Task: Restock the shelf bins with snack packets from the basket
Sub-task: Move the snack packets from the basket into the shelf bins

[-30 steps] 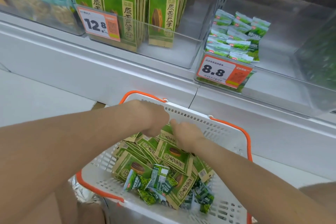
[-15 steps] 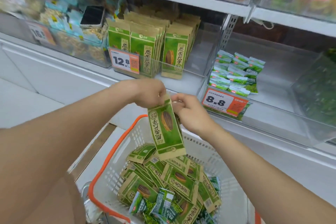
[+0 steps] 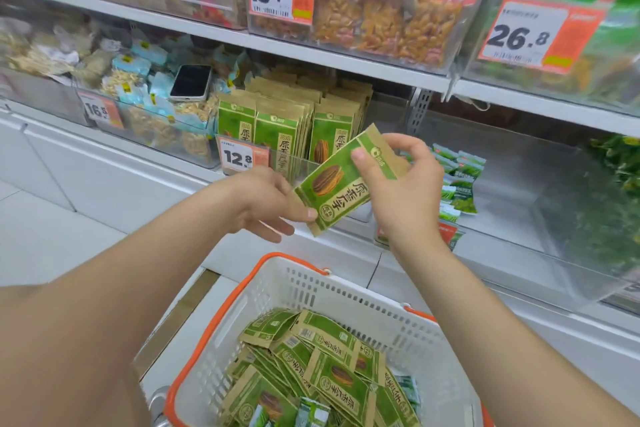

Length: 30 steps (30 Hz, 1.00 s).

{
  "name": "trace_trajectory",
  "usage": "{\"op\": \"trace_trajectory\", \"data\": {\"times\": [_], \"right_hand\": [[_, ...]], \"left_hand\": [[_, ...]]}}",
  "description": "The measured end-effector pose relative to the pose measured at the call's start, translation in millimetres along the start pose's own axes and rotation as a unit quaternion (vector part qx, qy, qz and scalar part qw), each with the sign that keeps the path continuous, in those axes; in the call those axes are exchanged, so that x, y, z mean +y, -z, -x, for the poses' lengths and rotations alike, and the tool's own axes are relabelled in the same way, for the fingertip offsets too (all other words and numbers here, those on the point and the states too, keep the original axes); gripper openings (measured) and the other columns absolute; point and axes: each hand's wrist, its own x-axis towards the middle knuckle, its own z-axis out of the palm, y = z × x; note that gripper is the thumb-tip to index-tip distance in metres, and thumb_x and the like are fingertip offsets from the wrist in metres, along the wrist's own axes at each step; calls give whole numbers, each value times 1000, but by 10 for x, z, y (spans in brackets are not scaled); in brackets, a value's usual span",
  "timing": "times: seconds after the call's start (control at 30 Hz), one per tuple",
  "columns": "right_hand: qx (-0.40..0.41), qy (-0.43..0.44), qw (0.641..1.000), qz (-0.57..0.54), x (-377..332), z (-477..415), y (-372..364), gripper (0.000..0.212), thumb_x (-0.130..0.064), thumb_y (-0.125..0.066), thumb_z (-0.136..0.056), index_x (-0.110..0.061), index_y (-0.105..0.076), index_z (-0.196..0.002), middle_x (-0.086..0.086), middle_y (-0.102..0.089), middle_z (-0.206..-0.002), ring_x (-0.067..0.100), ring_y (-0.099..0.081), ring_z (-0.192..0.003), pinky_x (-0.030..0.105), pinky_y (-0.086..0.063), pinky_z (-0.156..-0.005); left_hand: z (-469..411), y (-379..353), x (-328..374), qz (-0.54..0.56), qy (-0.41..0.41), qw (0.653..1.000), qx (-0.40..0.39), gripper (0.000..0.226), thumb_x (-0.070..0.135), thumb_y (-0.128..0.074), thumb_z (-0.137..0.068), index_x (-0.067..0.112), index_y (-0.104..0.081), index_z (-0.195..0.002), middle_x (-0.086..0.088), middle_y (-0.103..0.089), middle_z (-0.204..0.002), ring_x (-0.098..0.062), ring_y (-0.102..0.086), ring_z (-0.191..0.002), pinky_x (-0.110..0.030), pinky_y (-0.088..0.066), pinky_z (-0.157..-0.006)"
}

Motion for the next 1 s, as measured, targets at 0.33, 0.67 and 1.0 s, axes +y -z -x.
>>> {"op": "trace_trajectory", "data": {"times": [0.33,0.67,1.0], "right_hand": [[-84,-20,996,-10,118,-45,-51,29,-27,-76,-95,-13,-68,-118,-1,-80,-88,13,-77,-84,38,-62,-79],[31,127,990,46,43,-360,-264,23,-28,-80,-89,-25,-74,-111,-18,-78,-88,1,-75,-86,50,-56,-93],[-48,-7,935,351,237,-804,-682,15,-22,-72,-96,-9,-63,-97,12,-64,-97,36,-61,-100,33,-37,-73]], "left_hand": [[67,-47,153,160,-117,980,-24,30,5,-78,-89,8,-74,-118,-10,-81,-103,-25,-78,-98,-41,-65,-84],[-247,223,130,-354,-198,887,223,64,21,-82,-86,18,-53,-143,-8,-55,-134,-31,-56,-118,-41,-50,-97],[-370,266,47,-505,-184,837,100,61,10,-73,-90,11,-43,-143,-11,-37,-133,-36,-59,-111,-51,-54,-95]]}}
